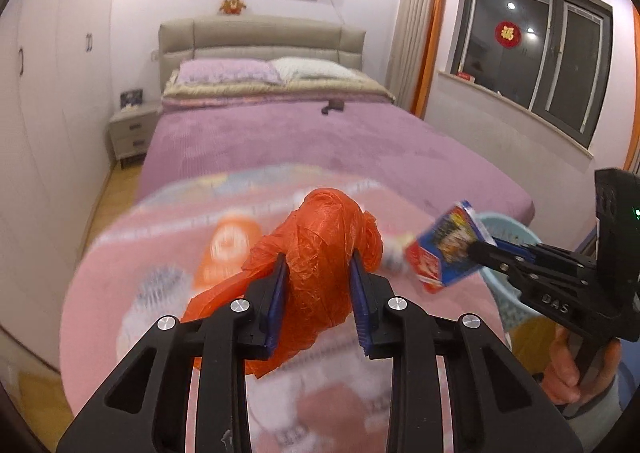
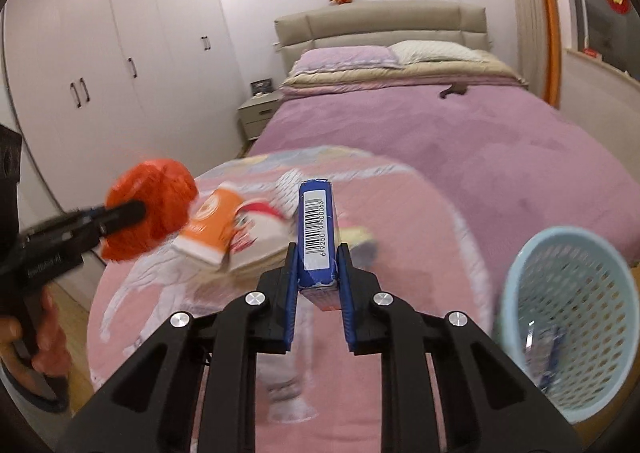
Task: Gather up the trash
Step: 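Grasp the tiger-print cigarette box with the right gripper while the left gripper holds the orange bag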
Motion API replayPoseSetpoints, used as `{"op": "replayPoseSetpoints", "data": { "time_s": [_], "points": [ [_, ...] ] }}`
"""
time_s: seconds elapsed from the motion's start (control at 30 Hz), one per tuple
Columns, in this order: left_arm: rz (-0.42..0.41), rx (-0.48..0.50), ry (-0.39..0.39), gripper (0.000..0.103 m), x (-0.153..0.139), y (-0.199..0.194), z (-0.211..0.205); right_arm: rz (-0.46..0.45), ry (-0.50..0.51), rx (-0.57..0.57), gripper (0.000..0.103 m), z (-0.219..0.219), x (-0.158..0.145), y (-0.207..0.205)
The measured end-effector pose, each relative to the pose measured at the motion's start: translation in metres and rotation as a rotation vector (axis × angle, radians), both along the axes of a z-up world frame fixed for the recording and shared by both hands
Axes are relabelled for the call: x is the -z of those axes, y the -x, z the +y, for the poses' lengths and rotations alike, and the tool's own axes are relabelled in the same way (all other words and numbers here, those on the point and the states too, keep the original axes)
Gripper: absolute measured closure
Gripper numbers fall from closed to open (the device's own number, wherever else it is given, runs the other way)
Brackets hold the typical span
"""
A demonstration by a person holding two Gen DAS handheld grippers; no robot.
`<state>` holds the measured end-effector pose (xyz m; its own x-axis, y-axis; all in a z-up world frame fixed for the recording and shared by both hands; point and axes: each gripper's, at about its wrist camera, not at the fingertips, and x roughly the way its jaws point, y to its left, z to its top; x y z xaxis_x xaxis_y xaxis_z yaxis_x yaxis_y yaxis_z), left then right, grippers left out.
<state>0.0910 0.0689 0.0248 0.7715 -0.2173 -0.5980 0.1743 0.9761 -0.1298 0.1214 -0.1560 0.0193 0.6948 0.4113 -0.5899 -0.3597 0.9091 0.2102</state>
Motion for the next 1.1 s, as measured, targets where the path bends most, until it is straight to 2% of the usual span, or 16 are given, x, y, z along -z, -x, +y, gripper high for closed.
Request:
{"op": "replayPoseSetpoints", "data": {
  "time_s": [0.17, 0.37, 0.47, 0.53, 0.6, 0.7, 0.83, 1.1],
  "points": [
    [0.079, -0.014, 0.032, 0.075, 0.032, 0.016, 0.007, 0.113, -0.084, 0.0, 0.086, -0.003, 0.038, 0.004],
    [0.103, 0.005, 0.044, 0.075, 0.043, 0.02, 0.005, 0.16, -0.095, 0.078, 0.083, -0.034, 0.054, 0.032],
    [0.104, 0.03, 0.04, 0.075, 0.046, 0.019, -0.002, 0.189, -0.026, 0.053, 0.068, -0.037, 0.06, 0.051],
    [0.101, 0.05, 0.031, 0.074, 0.047, 0.021, -0.011, 0.186, 0.006, 0.027, 0.047, -0.038, 0.061, 0.064],
    [0.101, 0.06, 0.024, 0.074, 0.048, 0.023, -0.015, 0.171, 0.057, 0.037, 0.035, -0.038, 0.062, 0.072],
    [0.094, 0.077, 0.022, 0.074, 0.048, 0.026, -0.022, 0.141, 0.123, 0.066, 0.033, -0.048, 0.06, 0.074],
    [0.09, 0.084, 0.022, 0.074, 0.048, 0.028, -0.025, 0.151, 0.092, 0.061, 0.027, -0.055, 0.058, 0.065],
    [0.105, 0.081, 0.016, 0.074, 0.053, 0.028, -0.028, 0.162, 0.13, 0.029, 0.024, -0.023, 0.073, 0.048]
  ]
}}
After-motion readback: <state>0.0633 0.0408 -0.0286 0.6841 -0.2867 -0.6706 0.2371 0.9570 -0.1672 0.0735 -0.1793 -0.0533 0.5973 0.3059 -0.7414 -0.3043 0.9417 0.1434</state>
